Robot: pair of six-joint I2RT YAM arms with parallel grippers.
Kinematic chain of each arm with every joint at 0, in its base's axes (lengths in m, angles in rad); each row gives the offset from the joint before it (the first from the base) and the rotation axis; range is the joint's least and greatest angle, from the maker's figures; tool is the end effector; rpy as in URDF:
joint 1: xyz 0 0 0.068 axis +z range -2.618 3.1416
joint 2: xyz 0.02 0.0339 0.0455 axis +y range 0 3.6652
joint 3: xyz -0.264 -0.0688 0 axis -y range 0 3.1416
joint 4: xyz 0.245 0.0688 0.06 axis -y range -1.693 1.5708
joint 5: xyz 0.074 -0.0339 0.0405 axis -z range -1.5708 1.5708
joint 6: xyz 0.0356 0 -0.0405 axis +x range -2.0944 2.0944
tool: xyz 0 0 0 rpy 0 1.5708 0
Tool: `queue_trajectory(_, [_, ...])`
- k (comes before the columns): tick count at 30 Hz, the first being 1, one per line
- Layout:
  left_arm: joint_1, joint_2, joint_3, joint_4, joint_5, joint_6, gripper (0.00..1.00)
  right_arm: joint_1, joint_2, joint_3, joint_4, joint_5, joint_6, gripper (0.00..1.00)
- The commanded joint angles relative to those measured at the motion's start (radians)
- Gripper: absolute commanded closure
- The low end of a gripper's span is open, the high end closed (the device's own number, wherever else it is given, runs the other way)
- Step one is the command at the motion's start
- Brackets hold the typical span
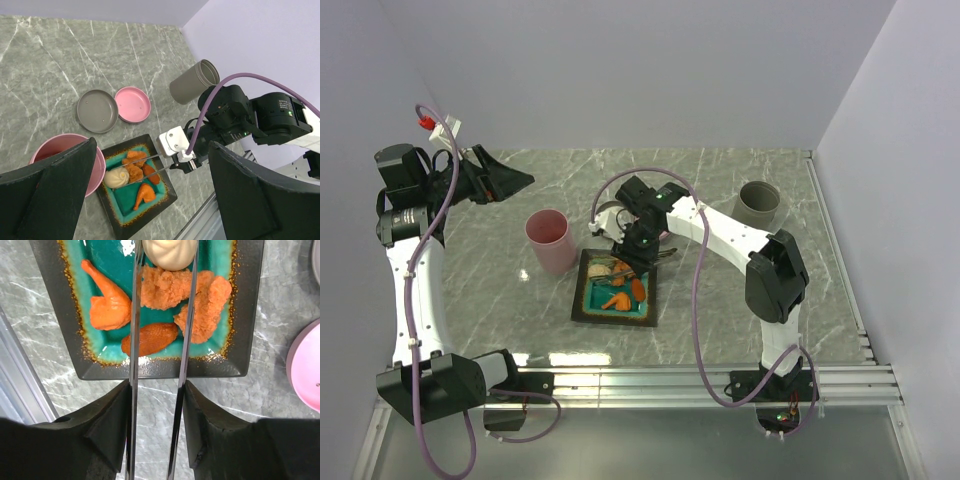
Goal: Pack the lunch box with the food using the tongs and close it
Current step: Pick up the food using the clamp, then place the food into the lunch box
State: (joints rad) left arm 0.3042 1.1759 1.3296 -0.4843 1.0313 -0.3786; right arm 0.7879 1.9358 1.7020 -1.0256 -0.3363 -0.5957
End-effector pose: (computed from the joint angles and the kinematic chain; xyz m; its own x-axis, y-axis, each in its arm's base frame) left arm 0.2368 0.0423 0.4240 -0.5171 -0.3613 -0.7759 0.4620 0.6453 -0.6084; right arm 0.2734 0.2914 0.2593 -0.1403 -0.8919 -0.4299 -0.9897 0.1132 0.0881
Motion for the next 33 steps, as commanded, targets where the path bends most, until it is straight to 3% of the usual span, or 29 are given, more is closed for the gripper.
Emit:
queue_trajectory(1, [0.006, -0.022, 0.02, 0.007, 0.012, 0.021, 0.01, 0.008, -0.063, 0.062, -0.007, -0.035, 0.013, 0.55])
queue_trajectory(21, [0.006, -0.03, 0.034, -0.002, 0.012, 0.023, 0.0, 0.005, -0.278, 0.143, 0.025, -0.147, 0.154, 0.58])
queue_trajectory(28, [0.004, -0.048, 0.013, 0.01, -0.042, -0.002, 0.0, 0.007, -0.19, 0.295, 0.056, -0.152, 0.212, 0.57])
queue_trajectory(33, [0.004, -0.038, 0.046, -0.066, -0.075, 0.007, 0.01, 0.008, -0.069, 0.418, 0.071, -0.148, 0.247, 0.57])
